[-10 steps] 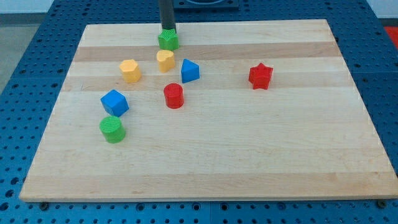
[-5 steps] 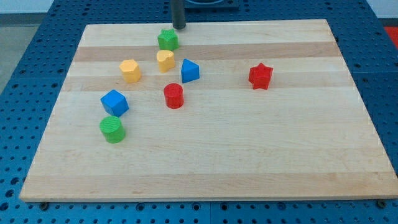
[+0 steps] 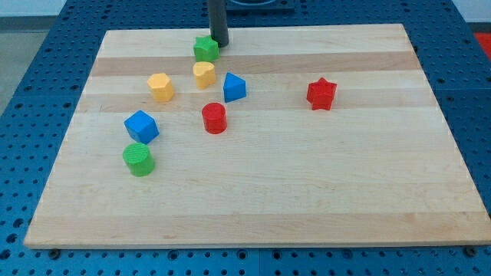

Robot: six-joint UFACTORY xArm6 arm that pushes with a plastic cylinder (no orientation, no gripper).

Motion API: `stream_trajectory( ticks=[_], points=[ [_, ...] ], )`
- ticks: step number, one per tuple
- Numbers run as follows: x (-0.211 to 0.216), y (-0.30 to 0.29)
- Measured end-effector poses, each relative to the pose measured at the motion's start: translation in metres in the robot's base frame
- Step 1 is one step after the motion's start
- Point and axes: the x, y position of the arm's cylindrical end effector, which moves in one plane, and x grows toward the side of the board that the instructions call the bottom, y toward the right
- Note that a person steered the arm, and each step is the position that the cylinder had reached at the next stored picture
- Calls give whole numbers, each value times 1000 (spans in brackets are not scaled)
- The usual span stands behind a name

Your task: Push the green star into the yellow hexagon

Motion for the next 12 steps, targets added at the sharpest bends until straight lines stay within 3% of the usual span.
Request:
stream_trajectory(
  ticks=[3,8,12],
  points=[
    [50,0],
    [9,-7],
    [33,-107]
  ],
)
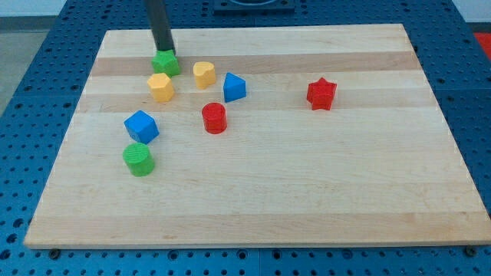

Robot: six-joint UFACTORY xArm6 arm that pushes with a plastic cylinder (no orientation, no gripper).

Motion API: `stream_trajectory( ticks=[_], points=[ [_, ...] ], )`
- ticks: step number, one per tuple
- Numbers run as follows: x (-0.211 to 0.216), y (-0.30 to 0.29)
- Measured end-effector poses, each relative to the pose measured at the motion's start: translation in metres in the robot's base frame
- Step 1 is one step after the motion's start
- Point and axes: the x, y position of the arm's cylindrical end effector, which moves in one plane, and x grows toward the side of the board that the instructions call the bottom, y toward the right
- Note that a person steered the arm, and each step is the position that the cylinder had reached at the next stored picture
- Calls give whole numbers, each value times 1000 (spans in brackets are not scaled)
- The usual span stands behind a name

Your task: Push the green star into the yellow hexagon

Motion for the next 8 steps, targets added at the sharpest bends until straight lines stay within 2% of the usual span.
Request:
stream_trajectory(
  ticks=[3,4,6,8],
  points=[
    [42,-33],
    [34,-33],
    [-22,-33],
    [-4,2]
  ],
)
